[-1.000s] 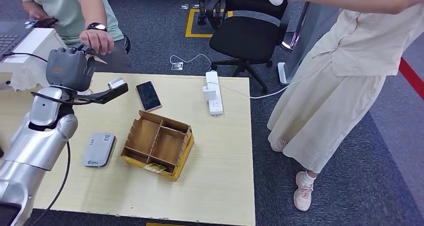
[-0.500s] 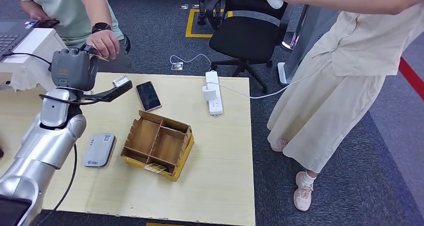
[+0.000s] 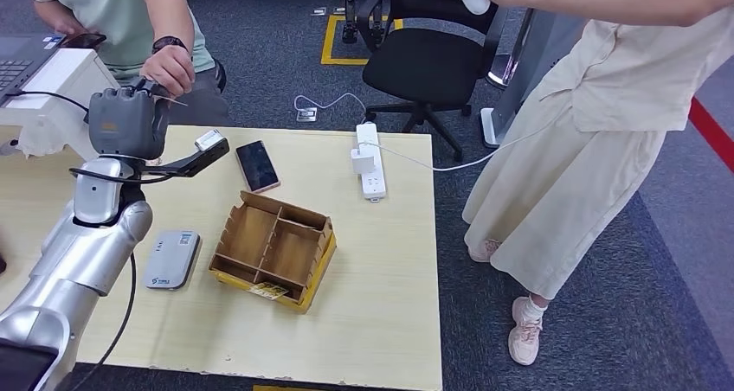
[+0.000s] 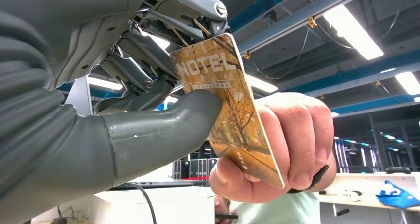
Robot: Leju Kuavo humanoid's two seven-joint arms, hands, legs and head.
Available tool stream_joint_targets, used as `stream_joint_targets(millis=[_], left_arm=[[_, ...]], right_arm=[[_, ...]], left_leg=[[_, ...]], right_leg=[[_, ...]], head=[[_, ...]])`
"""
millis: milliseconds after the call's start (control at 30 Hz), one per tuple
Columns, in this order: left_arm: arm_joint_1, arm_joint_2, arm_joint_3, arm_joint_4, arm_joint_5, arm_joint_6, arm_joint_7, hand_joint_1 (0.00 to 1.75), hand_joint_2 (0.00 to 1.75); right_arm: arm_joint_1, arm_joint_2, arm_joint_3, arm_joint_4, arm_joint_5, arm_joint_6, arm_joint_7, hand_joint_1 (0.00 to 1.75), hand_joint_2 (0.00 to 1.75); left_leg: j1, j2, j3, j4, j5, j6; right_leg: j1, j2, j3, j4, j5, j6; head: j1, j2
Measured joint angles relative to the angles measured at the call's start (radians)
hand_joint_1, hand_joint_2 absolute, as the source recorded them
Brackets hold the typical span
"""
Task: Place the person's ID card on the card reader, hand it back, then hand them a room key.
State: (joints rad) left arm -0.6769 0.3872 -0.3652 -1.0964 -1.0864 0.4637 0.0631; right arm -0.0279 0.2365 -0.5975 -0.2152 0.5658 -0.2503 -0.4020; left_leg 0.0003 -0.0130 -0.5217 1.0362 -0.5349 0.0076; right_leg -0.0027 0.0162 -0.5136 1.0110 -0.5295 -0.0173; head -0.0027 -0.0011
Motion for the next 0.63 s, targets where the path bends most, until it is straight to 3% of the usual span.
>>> stream_joint_targets(millis=[33, 67, 533, 600, 633], left_arm=[[0.001, 0.0, 0.0, 0.0, -0.001, 0.001, -0.001, 0.04, 1.75], [0.003, 0.0, 0.001, 0.0, -0.002, 0.002, -0.002, 0.0, 1.75], [0.011, -0.014, 0.029, 0.0, -0.01, 0.02, -0.02, 0.0, 1.75], [0.011, -0.015, 0.031, 0.0, -0.01, 0.02, -0.02, 0.0, 0.87], [0.011, -0.015, 0.032, 0.0, -0.01, 0.02, -0.02, 0.0, 0.58]], right_arm=[[0.0, 0.0, 0.0, 0.0, -0.001, 0.0, 0.0, 0.0, 1.75], [0.0, 0.0, 0.0, 0.0, -0.002, 0.0, 0.0, 0.0, 1.75], [0.0, 0.0, -0.002, 0.0, -0.005, 0.0, -0.011, 0.0, 1.75], [0.0, 0.0, -0.002, 0.0, -0.005, 0.0, -0.011, 0.0, 1.75], [0.0, 0.0, -0.002, 0.0, -0.005, 0.0, -0.011, 0.0, 1.75]], left_leg=[[0.0, 0.0, 0.0, 0.0, 0.0, 0.0], [0.0, 0.0, 0.0, 0.0, 0.0, 0.0], [0.0, 0.0, 0.0, 0.0, 0.0, 0.0], [0.0, 0.0, 0.0, 0.0, 0.0, 0.0], [0.0, 0.0, 0.0, 0.0, 0.0, 0.0]], right_leg=[[0.0, 0.0, 0.0, 0.0, 0.0, 0.0], [0.0, 0.0, 0.0, 0.0, 0.0, 0.0], [0.0, 0.0, 0.0, 0.0, 0.0, 0.0], [0.0, 0.0, 0.0, 0.0, 0.0, 0.0], [0.0, 0.0, 0.0, 0.0, 0.0, 0.0]], head=[[0.0, 0.0], [0.0, 0.0], [0.0, 0.0], [0.0, 0.0], [0.0, 0.0]])
